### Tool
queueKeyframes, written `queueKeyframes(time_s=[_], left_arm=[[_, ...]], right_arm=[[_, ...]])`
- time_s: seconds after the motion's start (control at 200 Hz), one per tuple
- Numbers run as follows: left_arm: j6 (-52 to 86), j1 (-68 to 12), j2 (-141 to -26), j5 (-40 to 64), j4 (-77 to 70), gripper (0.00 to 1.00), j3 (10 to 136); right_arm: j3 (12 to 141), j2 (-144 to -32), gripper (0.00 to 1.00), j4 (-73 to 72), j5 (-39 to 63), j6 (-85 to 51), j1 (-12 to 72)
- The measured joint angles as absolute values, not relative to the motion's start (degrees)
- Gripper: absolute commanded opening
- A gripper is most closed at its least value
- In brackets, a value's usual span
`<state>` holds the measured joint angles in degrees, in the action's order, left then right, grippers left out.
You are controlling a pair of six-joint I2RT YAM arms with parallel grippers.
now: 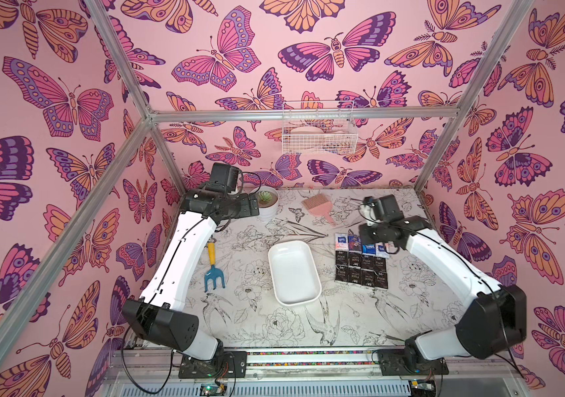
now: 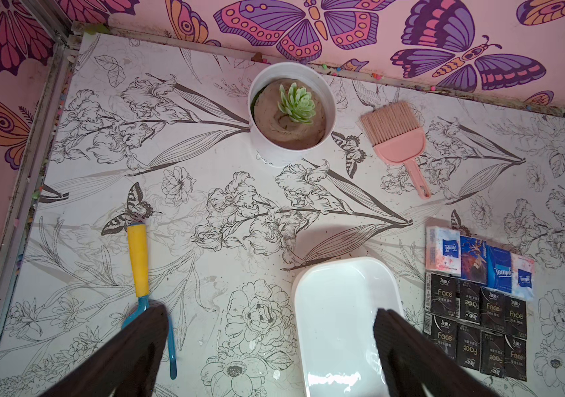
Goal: Take the pocket tissues out of the storage box
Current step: Pick up the pocket tissues from the storage box, then place the pocket tissues at the center of the board.
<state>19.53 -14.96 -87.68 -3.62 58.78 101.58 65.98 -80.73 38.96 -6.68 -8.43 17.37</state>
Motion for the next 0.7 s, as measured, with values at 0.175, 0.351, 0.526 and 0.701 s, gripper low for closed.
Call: queueKeyframes(time_s=[0.175, 0.351, 0.526, 0.701], left_arm=[[19.5, -16.2, -87.7, -3.0, 58.8, 1.00, 102.7], [19.5, -17.9, -88.7, -2.7, 58.7, 1.00, 104.6], [19.5, -18.6, -89.6, -2.8, 58.7, 1.00, 105.9], [19.5, -18.8, -89.7, -2.8, 58.7, 1.00, 106.2]], right_arm=[[55.3, -78.3, 0.17, 41.8, -11.9, -13.1, 2.5], [53.6, -81.9, 0.20, 43.2, -13.1, -15.1, 0.5], [53.6, -88.3, 0.27, 43.5, -13.5, -15.4, 0.6], [54.3, -89.8, 0.38, 45.1, -13.7, -15.0, 2.2]])
